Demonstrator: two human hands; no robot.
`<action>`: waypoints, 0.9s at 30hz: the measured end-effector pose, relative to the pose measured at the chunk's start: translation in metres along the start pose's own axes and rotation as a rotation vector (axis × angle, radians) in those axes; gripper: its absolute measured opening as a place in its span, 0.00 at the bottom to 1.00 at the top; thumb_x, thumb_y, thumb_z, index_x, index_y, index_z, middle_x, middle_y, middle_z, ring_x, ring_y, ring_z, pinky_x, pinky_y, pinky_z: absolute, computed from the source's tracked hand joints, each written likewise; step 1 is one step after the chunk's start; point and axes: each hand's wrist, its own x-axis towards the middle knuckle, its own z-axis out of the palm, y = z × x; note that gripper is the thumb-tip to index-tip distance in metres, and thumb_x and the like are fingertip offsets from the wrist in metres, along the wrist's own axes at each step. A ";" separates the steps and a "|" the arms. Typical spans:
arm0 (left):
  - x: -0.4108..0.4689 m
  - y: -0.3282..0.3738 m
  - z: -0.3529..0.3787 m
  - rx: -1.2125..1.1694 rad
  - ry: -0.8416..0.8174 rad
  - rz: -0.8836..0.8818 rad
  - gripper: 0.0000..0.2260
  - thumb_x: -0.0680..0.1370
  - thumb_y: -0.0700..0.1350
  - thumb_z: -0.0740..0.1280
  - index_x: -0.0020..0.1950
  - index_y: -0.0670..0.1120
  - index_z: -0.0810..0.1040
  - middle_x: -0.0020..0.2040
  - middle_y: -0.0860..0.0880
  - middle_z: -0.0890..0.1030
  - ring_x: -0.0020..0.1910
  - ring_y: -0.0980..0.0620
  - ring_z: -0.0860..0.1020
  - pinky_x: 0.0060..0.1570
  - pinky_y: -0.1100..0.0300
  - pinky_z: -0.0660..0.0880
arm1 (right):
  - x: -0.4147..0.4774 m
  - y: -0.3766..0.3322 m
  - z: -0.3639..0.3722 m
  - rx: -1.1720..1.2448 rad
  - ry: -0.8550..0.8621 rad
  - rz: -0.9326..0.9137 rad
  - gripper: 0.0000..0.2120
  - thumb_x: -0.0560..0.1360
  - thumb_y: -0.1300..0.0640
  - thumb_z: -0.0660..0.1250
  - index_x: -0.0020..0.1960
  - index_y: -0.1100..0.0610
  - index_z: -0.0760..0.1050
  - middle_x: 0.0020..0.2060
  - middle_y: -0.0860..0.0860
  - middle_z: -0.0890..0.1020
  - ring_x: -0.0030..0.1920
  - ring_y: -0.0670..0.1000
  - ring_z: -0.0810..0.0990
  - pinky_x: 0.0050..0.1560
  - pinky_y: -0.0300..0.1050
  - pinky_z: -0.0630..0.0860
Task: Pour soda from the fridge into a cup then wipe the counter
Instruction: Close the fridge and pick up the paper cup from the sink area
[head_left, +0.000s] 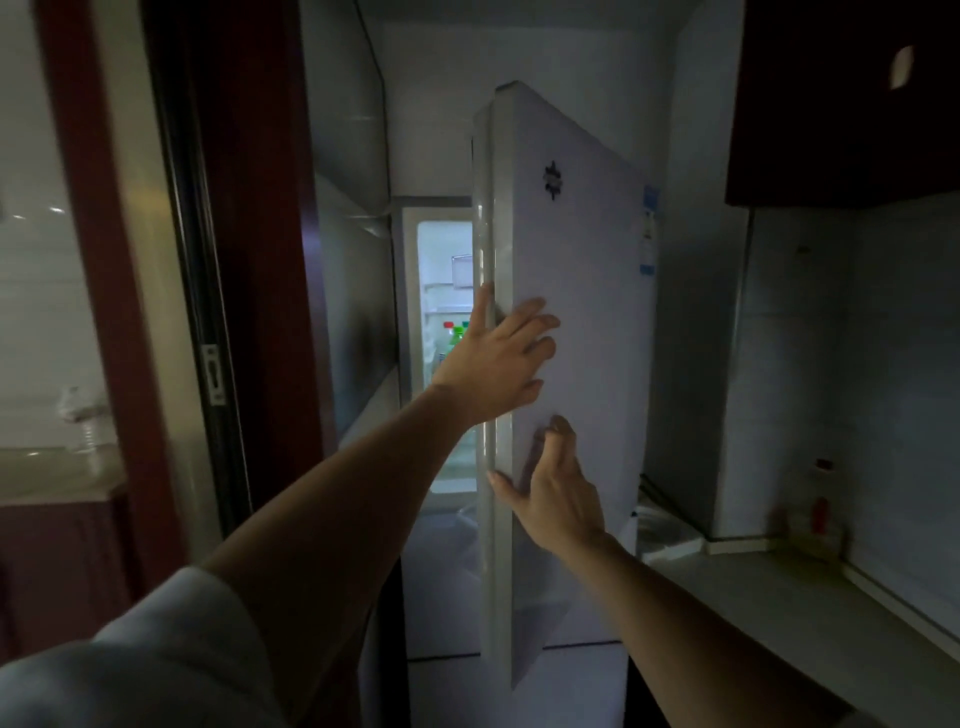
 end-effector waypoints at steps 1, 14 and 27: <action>-0.002 -0.004 0.005 -0.023 -0.012 -0.016 0.18 0.78 0.57 0.62 0.65 0.50 0.74 0.74 0.48 0.65 0.78 0.45 0.54 0.71 0.31 0.49 | 0.005 -0.001 0.006 -0.006 -0.002 -0.020 0.44 0.70 0.27 0.60 0.72 0.56 0.52 0.76 0.57 0.59 0.64 0.58 0.76 0.48 0.46 0.81; 0.014 -0.050 0.039 -0.535 0.204 -0.700 0.13 0.74 0.43 0.73 0.56 0.43 0.76 0.55 0.45 0.75 0.54 0.45 0.74 0.52 0.53 0.74 | 0.076 -0.002 0.063 -0.034 -0.003 -0.569 0.43 0.67 0.39 0.75 0.72 0.63 0.66 0.74 0.62 0.65 0.72 0.63 0.67 0.63 0.55 0.76; 0.046 -0.056 0.087 -0.500 0.222 -1.214 0.51 0.63 0.48 0.81 0.73 0.59 0.49 0.65 0.43 0.62 0.63 0.37 0.67 0.57 0.38 0.73 | 0.138 -0.026 0.100 -0.448 -0.033 -0.949 0.29 0.69 0.50 0.71 0.70 0.47 0.73 0.77 0.51 0.62 0.75 0.66 0.58 0.69 0.75 0.54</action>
